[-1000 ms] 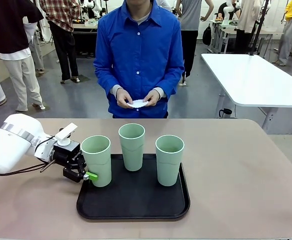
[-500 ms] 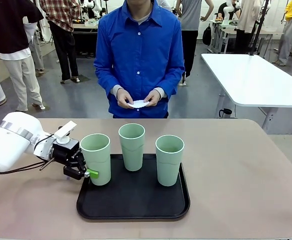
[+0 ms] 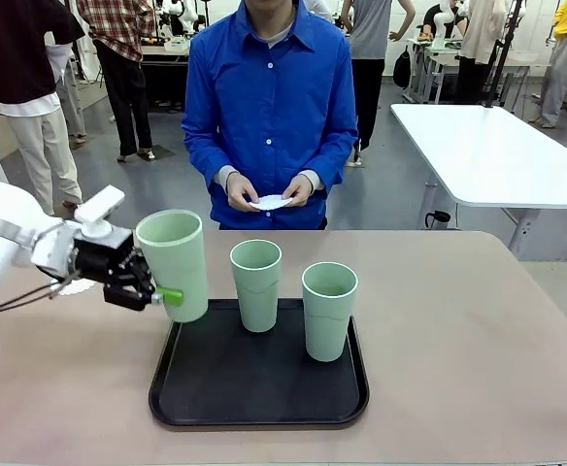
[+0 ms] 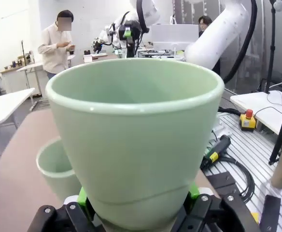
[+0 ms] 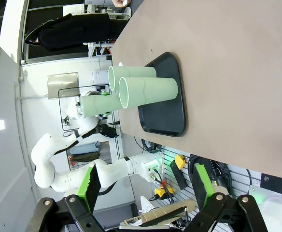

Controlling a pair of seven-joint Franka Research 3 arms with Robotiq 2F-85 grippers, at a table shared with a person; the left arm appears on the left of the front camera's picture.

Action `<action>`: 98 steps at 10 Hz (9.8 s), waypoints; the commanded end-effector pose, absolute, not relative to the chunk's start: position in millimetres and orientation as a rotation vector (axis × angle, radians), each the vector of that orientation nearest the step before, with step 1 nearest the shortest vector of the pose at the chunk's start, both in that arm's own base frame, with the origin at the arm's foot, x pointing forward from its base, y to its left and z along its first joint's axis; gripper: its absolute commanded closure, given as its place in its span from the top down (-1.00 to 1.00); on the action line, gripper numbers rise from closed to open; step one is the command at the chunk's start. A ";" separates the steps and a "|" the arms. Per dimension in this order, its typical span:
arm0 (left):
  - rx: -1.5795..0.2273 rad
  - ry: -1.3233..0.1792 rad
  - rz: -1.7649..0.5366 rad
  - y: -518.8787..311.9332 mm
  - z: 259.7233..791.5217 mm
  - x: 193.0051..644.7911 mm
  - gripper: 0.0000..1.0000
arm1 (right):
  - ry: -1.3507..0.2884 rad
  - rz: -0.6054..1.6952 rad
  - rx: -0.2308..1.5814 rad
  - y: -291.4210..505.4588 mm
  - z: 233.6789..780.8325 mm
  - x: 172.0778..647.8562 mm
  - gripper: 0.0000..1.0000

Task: Place coasters on the table and set cups on them.
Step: Pick up one Reusable plastic cup and place it on a coaster set by the human.

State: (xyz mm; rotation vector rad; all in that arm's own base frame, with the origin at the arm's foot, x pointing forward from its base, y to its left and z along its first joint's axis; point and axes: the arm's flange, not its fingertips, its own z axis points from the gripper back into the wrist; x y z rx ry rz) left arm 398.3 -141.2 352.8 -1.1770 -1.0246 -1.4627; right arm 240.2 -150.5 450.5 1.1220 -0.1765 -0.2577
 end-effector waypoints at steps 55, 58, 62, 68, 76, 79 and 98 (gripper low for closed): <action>-0.868 -1.156 -0.925 156.0 256.7 537.8 0.68 | -0.184 -0.251 1.133 -151.2 450.3 240.4 1.00; -0.876 -1.181 -0.961 156.9 251.6 534.1 0.68 | -0.184 -0.251 1.133 -151.2 450.3 240.4 1.00; -0.832 -1.205 -1.038 158.0 245.2 531.8 0.68 | -0.184 -0.251 1.133 -151.2 450.3 240.4 1.00; -0.867 -1.183 -1.027 159.8 228.2 535.4 0.68 | -0.184 -0.251 1.133 -151.2 450.3 240.4 1.00; -0.893 -1.148 -1.028 159.7 220.1 540.4 1.00 | -0.184 -0.251 1.133 -151.2 450.3 240.4 1.00; -0.894 -1.150 -1.033 159.0 220.8 540.5 1.00 | -0.184 -0.251 1.133 -151.2 450.3 240.4 1.00; -0.834 -1.138 -1.043 220.9 243.7 517.5 1.00 | -0.184 -0.251 1.133 -151.2 450.3 240.4 1.00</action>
